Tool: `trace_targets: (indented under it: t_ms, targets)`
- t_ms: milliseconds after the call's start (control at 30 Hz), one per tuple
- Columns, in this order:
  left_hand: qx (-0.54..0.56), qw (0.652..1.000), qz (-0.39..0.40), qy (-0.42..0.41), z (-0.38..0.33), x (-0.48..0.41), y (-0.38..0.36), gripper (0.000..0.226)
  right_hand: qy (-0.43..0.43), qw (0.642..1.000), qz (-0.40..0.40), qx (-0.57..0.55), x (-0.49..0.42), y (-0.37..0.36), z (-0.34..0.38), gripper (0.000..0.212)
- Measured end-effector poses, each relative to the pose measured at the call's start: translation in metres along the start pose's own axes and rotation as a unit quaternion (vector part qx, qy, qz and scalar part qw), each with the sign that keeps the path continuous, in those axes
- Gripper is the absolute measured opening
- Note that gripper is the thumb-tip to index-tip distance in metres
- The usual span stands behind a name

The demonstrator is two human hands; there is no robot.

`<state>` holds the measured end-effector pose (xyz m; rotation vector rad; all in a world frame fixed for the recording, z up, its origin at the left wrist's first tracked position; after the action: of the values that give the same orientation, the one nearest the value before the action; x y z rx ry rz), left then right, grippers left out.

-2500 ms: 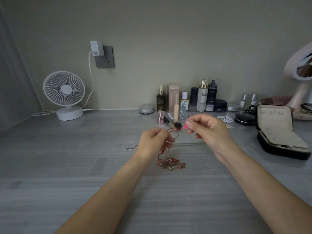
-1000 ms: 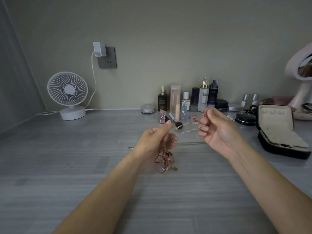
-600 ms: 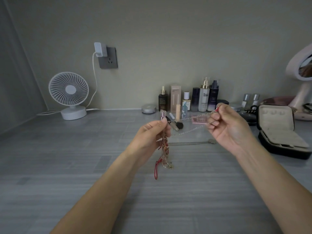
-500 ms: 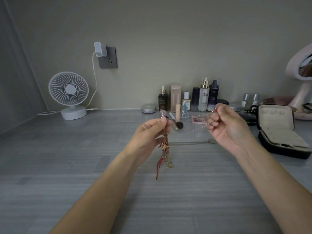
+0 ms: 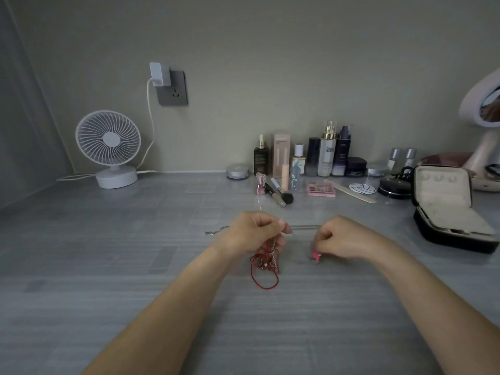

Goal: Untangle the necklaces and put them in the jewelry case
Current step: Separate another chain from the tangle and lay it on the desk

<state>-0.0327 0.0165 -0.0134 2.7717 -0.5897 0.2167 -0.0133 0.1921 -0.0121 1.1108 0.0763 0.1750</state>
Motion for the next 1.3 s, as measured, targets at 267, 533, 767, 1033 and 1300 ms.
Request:
trace_targets:
  t_ms: [267, 533, 767, 1033, 1300]
  targets:
    - [-0.017, 1.000, 0.013, -0.002, 0.000, -0.001, -0.003, 0.017, 0.169, 0.965, -0.053, -0.191, 0.003, -0.009, 0.041, 0.013]
    - [-0.033, 0.998, 0.043, 0.012, 0.001, 0.000, 0.004, 0.007, 0.150, 0.959, -0.174, -0.167, 0.002, 0.005, 0.028, 0.016]
    - [-0.107, 0.994, 0.014, 0.024, 0.004, 0.000, 0.008, 0.013, 0.145, 0.915, -0.243, -0.288, 0.008, 0.016, 0.029, 0.012]
    - [-0.085, 0.995, 0.056, 0.000, 0.000, 0.005, 0.001, 0.011, 0.154, 0.903, -0.267, -0.299, 0.011, 0.020, 0.030, 0.012]
    - [-0.060, 0.998, 0.004, 0.001, -0.007, 0.006, 0.010, 0.016, 0.147, 0.898, -0.278, -0.306, 0.013, 0.020, 0.029, 0.015]
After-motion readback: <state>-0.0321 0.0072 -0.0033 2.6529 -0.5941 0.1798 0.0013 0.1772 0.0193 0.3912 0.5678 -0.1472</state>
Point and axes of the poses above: each hand's wrist, its own x-axis away from the middle knuckle, its own y-axis out of the back of the hand, z = x × y, the point moved 3 cm from there along -x, towards the middle knuckle, and after that the axes turned 14 degrees about y, right-handed, at the moved point
